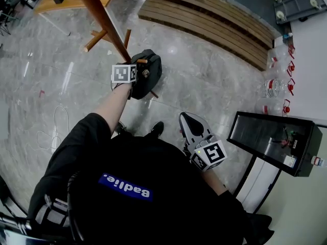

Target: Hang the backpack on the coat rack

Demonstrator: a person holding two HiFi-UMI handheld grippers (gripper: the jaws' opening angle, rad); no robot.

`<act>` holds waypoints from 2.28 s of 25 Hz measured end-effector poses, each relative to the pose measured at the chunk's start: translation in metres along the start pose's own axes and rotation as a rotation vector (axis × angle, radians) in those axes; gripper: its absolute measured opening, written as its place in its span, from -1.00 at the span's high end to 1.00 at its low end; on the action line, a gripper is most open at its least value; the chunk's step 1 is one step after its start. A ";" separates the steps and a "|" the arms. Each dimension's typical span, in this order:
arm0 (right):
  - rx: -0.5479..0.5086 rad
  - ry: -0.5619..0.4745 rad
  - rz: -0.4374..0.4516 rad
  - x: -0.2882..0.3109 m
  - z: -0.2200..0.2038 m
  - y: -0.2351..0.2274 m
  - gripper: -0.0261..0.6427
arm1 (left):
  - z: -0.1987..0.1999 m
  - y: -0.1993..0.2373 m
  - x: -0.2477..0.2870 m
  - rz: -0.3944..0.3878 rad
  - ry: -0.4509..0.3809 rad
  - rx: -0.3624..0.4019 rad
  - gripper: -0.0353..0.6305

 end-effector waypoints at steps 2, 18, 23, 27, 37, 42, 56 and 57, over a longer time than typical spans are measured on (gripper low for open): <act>-0.007 0.009 0.001 0.000 -0.002 0.002 0.91 | -0.006 0.008 0.001 -0.002 -0.001 0.013 0.72; -0.053 0.019 0.013 0.042 -0.023 0.075 0.91 | -0.002 0.003 -0.067 -0.303 -0.203 0.203 0.63; -0.064 -0.031 -0.039 0.074 -0.031 0.126 0.91 | 0.016 0.001 -0.161 -0.499 -0.315 0.220 0.63; -0.063 -0.084 -0.089 0.099 -0.033 0.165 0.91 | 0.031 -0.003 -0.239 -0.684 -0.374 0.257 0.64; -0.133 -0.149 -0.031 0.129 -0.008 0.226 0.91 | 0.068 -0.011 -0.358 -0.860 -0.518 0.335 0.67; -0.165 -0.161 0.048 0.124 0.006 0.238 0.91 | 0.079 -0.031 -0.388 -0.865 -0.628 0.336 0.86; -0.162 -0.161 0.132 0.106 -0.003 0.246 0.91 | 0.059 -0.051 -0.398 -0.836 -0.614 0.360 0.87; -0.160 -0.160 0.133 0.104 -0.003 0.246 0.91 | 0.058 -0.052 -0.398 -0.837 -0.612 0.365 0.87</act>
Point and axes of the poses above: the fingertips, and each gripper's own axes: x forward along the fingers, y to its left, z out of its top, the point moved 1 cm from there along -x, backward along the fingers, and after that the axes turned 15 degrees about -y, right-handed, at the moved point
